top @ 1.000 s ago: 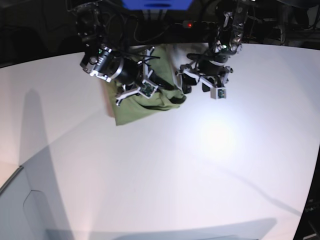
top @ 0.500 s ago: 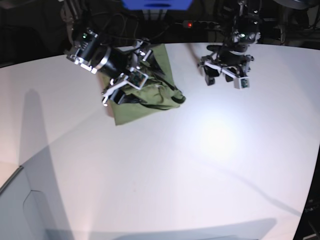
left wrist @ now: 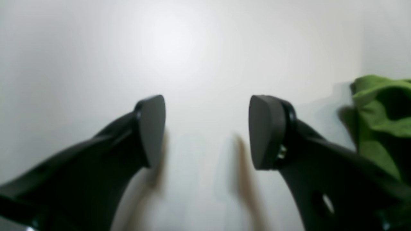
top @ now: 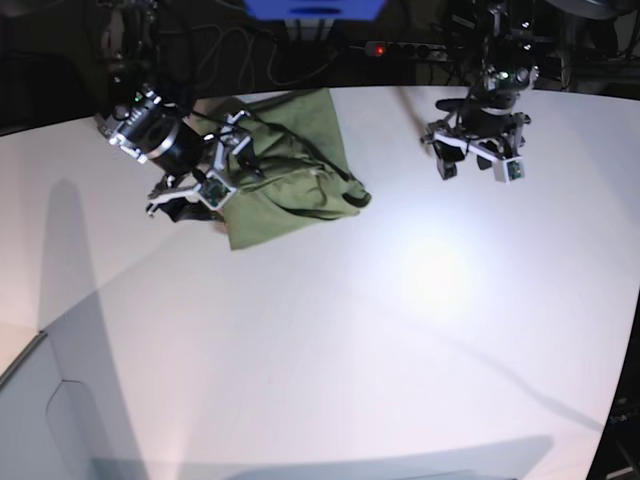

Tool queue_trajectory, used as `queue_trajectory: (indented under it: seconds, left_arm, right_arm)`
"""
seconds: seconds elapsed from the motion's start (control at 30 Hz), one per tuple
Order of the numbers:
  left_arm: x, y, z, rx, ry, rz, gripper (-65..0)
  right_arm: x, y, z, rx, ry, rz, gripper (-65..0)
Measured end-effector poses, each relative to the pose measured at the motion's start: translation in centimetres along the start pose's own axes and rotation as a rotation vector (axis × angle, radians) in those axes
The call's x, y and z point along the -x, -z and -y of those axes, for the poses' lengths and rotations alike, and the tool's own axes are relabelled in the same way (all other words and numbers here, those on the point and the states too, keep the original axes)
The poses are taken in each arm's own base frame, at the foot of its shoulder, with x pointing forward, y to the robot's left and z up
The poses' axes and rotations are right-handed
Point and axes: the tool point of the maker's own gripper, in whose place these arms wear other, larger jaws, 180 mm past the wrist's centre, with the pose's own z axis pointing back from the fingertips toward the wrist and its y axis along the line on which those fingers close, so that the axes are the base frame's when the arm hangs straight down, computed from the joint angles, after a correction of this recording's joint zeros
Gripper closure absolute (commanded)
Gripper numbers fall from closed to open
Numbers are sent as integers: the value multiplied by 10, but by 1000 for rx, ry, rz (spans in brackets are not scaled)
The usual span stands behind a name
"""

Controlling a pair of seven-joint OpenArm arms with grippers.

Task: Fold the T-shirt properly
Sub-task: 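Hold the bundle with the right gripper and reposition the left gripper above it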

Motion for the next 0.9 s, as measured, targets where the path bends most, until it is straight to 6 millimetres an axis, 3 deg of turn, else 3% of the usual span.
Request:
queue_trajectory:
  seconds: [0.2, 0.3, 0.43, 0.57, 0.73, 0.9]
  left_arm:
    - [1, 0, 0, 0, -1, -1, -394]
    - [1, 0, 0, 0, -1, -1, -394]
    - [1, 0, 0, 0, -1, -1, -394]
    - [0, 0, 0, 1, -1, 0, -394]
    - [0, 0, 1, 3, -1, 1, -394]
    - [0, 0, 1, 2, 0, 1, -396]
  right_arm:
    - [8, 3, -9, -28, 22, -10, -434]
    - [16, 1, -18, -42, 37, -30, -282]
    - [8, 3, -22, -41, 66, 4, 0]
    - [7, -4, -39, -68, 37, -14, -9]
    - [-28, -11, -76, -156, 0, 93, -2]
    - [-23, -11, -107, -234, -8, 64, -6]
